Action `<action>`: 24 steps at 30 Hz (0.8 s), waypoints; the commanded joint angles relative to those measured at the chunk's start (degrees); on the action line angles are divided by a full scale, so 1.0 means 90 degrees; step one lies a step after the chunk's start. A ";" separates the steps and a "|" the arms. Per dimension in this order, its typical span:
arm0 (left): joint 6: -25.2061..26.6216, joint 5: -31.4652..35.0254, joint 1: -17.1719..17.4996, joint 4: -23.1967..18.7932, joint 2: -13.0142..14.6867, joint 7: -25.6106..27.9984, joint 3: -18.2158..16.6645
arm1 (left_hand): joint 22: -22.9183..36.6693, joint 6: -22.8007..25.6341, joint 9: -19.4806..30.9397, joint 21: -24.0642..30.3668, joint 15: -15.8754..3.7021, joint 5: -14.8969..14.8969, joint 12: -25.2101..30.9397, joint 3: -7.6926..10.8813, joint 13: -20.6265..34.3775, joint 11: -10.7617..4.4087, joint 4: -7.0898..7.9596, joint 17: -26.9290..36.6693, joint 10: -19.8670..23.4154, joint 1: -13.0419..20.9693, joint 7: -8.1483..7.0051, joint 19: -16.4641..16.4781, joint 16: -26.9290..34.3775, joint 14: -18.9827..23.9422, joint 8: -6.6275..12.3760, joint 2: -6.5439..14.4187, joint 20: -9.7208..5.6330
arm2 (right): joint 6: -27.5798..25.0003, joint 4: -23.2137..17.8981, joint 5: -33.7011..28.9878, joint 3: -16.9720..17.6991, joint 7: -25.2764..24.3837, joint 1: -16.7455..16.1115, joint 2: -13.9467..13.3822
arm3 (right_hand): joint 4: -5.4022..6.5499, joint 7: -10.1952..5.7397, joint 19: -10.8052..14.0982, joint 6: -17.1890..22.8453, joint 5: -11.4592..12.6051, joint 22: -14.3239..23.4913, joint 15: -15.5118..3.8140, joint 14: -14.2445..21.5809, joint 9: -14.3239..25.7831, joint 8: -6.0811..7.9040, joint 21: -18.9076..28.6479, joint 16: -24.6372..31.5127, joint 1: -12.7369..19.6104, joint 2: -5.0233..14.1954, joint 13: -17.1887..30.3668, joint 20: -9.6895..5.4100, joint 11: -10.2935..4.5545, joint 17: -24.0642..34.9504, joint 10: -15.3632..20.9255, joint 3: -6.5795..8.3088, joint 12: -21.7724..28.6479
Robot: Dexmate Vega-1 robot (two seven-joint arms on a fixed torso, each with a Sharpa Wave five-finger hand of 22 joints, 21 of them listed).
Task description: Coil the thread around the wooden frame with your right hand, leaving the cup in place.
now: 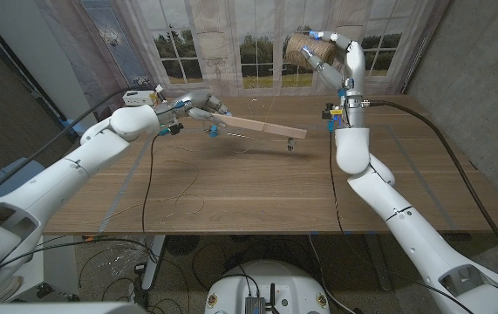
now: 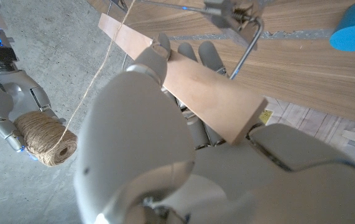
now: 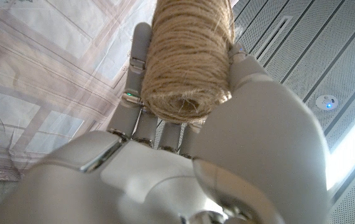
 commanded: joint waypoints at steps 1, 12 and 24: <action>-0.0252 -0.0361 0.0058 0.0182 0.0037 -0.0305 -0.0122 | 0.0013 0.0156 0.0015 0.0069 -0.0757 0.0048 -0.0021 0.0159 0.0020 0.0002 0.0118 0.0032 0.0053 0.0546 0.0136 -0.0028 0.0015 0.0491 0.0021 0.0574 -0.0456 | -0.0574 0.0213 0.0351 0.0051 0.0203 0.0417 -0.0010 | 0.0020 0.0018 -0.0340 0.0060 0.0024 0.0015 -0.2371 0.1573 0.0015 -0.0027 0.0049 -0.0044 0.1676 0.1604 0.0011 -0.0932 0.0009 0.0020 0.0030 0.0020 -0.0015; -0.0569 -0.0808 0.0122 0.0453 -0.0042 -0.0567 -0.0246 | 0.0012 0.0173 0.0028 0.0100 -0.0752 0.0049 -0.0061 0.0179 0.0038 0.0013 0.0118 0.0054 0.0073 0.0543 0.0168 -0.0055 0.0002 0.0497 0.0010 0.0563 -0.0452 | -0.1391 0.0452 0.0815 0.0134 0.0145 0.0553 -0.0090 | 0.0022 0.0020 -0.0373 0.0064 0.0021 -0.0005 -0.2372 0.1584 0.0019 -0.0053 0.0112 -0.0067 0.1686 0.1600 0.0022 -0.0932 0.0015 0.0030 0.0034 0.0020 -0.0031; -0.0953 -0.1632 0.0018 0.1029 -0.0385 -0.1275 -0.0342 | 0.0013 0.0177 0.0031 0.0131 -0.0747 0.0050 -0.0086 0.0197 0.0075 -0.0003 0.0122 0.0069 0.0087 0.0535 0.0140 -0.0077 -0.0008 0.0513 -0.0010 0.0557 -0.0449 | -0.2089 0.0536 0.1229 0.0173 -0.0079 0.0402 -0.0263 | 0.0022 0.0034 -0.0408 0.0085 0.0018 -0.0026 -0.2372 0.1594 0.0023 -0.0073 0.0172 -0.0088 0.1697 0.1597 0.0038 -0.0928 0.0015 0.0041 0.0029 0.0022 -0.0047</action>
